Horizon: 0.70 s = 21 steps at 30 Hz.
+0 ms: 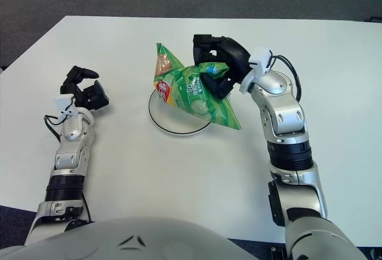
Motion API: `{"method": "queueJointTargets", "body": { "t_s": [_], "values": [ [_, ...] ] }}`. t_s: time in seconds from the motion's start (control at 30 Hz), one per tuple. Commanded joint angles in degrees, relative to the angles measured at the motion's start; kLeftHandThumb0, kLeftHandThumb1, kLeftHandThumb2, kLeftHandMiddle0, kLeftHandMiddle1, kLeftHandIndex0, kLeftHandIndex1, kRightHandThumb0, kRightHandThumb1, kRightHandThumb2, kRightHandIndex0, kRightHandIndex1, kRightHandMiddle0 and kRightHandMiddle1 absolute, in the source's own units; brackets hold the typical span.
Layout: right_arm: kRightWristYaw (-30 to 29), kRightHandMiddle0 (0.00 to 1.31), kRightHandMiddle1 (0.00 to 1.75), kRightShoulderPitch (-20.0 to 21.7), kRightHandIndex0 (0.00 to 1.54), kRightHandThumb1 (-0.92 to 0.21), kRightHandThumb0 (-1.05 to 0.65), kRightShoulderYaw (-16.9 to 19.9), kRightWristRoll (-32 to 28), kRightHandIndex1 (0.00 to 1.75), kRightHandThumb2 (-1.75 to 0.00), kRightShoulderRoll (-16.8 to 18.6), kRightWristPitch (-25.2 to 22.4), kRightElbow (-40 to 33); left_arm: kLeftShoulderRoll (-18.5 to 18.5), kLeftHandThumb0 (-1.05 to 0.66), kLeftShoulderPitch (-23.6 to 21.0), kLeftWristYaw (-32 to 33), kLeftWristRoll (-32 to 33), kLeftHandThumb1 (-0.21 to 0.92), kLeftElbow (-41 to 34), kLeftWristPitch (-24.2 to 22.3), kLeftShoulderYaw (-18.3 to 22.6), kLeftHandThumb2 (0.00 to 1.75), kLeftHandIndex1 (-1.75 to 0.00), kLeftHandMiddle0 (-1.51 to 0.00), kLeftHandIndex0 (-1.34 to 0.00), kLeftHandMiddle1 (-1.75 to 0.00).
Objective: Put the snack into the plate.
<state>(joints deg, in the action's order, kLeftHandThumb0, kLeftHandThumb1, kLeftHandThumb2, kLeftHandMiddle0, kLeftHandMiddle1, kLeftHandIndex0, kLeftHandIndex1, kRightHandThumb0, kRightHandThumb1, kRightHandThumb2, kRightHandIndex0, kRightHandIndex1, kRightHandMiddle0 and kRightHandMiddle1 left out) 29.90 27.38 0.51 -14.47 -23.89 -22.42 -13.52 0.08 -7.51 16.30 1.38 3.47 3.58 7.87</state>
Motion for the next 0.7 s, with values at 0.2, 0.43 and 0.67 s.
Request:
{"method": "queueJointTargets", "body": {
  "t_s": [0.2,0.43,0.67],
  "values": [
    [-2.3,0.61,1.75,1.5,0.87,-0.01,0.00,1.4,-0.4,1.66,-1.64,0.7,-0.3,-0.7,-3.3,-0.52,7.0,-0.2,0.1,0.23,4.0,0.3,-0.9,1.43,-1.75,-1.39,-0.69,-1.75],
    [-4.2,0.61,1.75,3.7,0.87,-0.01,0.00,1.7,-0.1,1.66,-1.64,1.2,-0.2,-1.0,-3.4,-0.52,7.0,0.1,-0.1,0.23,4.4,0.8,-0.8,1.43,-1.75,-1.39,-0.69,-1.75],
    [-5.1,0.63,1.75,5.2,0.89,0.02,0.00,1.6,1.4,1.68,-1.69,0.3,1.4,-0.3,-3.5,-0.52,6.9,0.0,0.1,0.23,4.8,1.1,-0.8,1.43,-1.75,-1.38,-0.69,-1.75]
  ]
}}
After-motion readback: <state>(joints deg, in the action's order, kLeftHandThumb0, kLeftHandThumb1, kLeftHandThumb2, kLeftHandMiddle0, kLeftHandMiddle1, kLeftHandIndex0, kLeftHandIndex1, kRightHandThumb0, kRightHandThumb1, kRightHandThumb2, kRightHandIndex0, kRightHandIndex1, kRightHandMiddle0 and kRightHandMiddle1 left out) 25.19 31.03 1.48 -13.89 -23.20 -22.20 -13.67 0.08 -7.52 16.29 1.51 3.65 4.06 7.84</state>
